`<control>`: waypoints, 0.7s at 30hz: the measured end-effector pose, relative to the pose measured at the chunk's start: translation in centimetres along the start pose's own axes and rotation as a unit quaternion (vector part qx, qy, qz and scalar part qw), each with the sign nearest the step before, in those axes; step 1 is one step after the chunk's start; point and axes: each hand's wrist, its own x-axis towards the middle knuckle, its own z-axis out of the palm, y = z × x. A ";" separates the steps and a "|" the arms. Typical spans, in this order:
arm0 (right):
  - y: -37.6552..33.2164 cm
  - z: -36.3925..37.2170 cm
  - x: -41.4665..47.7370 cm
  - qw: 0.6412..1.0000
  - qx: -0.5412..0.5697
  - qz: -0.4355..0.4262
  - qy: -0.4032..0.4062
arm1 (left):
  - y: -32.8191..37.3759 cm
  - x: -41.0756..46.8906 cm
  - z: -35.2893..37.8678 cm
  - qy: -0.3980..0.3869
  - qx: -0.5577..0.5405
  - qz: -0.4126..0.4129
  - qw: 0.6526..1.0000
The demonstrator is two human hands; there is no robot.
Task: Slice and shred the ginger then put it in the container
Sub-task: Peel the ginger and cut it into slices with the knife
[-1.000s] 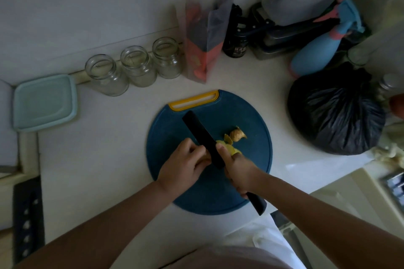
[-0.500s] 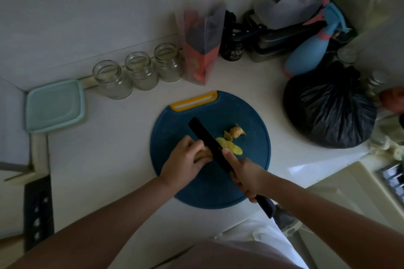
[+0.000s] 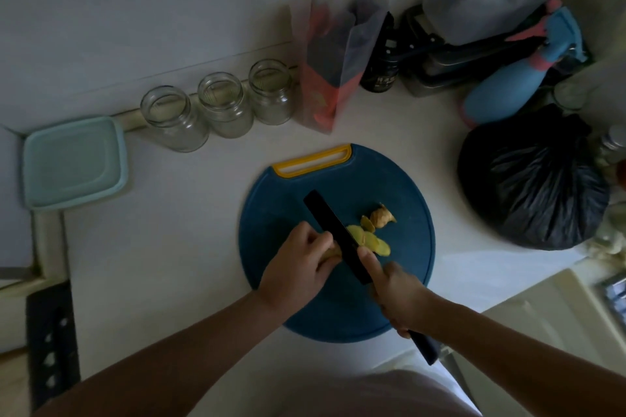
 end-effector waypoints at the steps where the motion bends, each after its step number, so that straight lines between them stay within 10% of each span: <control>1: 0.1 0.2 0.1 1.000 0.005 0.001 -0.001 | 0.0 0.0 0.0 0.000 -0.001 0.000 1.000; 21: -1.3 0.2 1.4 0.995 0.022 -0.092 0.032 | -0.1 0.0 0.4 0.004 -0.005 -0.005 1.000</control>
